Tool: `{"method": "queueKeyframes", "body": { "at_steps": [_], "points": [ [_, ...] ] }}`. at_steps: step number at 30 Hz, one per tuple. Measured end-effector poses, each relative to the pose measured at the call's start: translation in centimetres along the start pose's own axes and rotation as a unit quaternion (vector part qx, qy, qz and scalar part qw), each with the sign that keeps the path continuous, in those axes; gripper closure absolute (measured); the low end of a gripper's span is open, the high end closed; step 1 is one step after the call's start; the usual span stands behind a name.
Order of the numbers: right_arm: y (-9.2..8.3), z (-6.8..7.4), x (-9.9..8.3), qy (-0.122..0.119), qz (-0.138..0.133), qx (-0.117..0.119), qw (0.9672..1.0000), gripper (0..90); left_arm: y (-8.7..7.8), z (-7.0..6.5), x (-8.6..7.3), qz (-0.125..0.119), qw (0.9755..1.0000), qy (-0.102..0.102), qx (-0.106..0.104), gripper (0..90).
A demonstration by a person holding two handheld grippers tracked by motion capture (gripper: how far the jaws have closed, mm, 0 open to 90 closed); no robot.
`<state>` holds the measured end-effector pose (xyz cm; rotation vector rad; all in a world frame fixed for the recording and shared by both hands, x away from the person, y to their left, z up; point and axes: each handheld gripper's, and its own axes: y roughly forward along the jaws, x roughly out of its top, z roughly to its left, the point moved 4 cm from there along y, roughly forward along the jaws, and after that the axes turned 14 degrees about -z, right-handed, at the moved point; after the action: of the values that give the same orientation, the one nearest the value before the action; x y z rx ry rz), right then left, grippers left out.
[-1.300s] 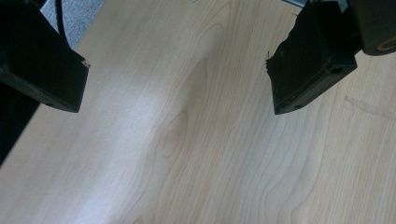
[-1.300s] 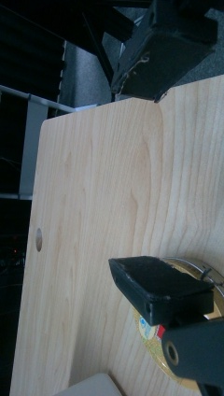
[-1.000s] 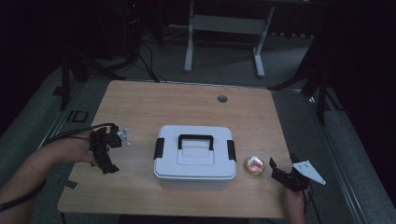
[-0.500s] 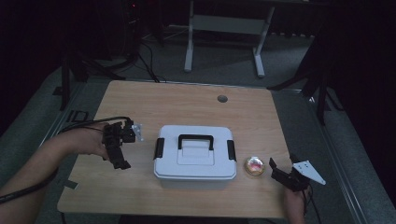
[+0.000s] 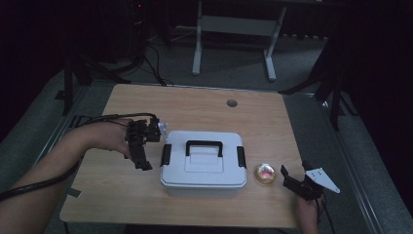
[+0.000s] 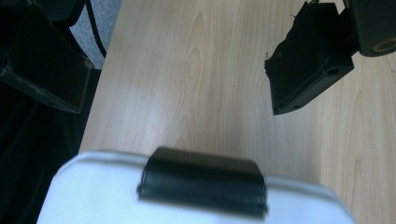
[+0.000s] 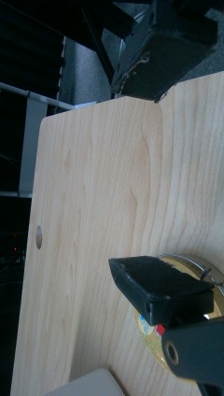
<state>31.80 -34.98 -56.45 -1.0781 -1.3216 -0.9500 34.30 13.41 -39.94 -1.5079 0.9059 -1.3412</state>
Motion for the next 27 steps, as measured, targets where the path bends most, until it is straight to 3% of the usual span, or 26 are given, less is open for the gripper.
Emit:
{"method": "queueKeyframes", "body": {
  "at_steps": [11,21,27],
  "points": [
    [0.0,0.0,0.0,0.005,-0.001,0.003,1.0000,13.4,0.6,0.6,3.4,0.006,0.9996,0.024,-0.015,5.0],
    [-0.1,-0.1,0.0,0.011,-0.004,0.006,0.9999,13.5,1.5,1.6,5.5,-0.002,0.9991,0.029,-0.030,5.0],
    [-0.1,-0.1,0.0,0.014,-0.005,0.007,0.9999,13.5,2.2,2.0,6.8,0.011,0.9987,0.038,-0.034,5.0]
  ]
}}
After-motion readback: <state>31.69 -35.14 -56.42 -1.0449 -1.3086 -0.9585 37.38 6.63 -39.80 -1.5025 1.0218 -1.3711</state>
